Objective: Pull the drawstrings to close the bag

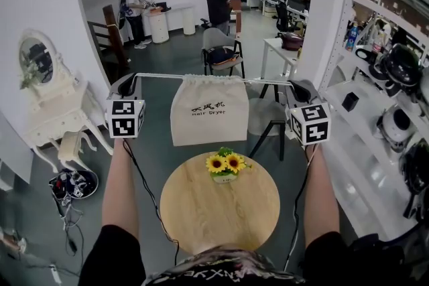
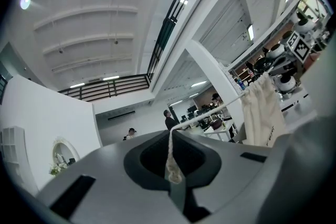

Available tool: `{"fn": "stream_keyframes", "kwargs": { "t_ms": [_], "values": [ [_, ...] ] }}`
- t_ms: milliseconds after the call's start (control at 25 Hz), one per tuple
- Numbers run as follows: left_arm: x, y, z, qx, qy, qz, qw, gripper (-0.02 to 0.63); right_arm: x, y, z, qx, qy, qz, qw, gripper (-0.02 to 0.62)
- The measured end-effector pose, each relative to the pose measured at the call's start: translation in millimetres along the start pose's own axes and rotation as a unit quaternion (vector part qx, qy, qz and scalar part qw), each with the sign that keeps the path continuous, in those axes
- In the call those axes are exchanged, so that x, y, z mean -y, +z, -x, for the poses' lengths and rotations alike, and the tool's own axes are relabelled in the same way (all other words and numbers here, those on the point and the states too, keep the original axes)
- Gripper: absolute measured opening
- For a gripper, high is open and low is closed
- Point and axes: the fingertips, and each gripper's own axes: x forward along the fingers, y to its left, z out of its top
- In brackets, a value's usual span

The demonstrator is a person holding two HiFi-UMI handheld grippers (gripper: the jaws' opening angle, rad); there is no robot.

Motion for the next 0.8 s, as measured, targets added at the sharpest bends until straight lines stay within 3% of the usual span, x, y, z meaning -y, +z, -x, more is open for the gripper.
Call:
{"fn": "stream_keyframes", "kwargs": {
  "t_ms": [800],
  "values": [
    [-5.6,-4.6,-1.7,-0.004,0.002,0.01,0.9999,0.021,1.2,-4.3,-2.5,0.005,0.009,-0.017,1.0,0.002]
  ]
}}
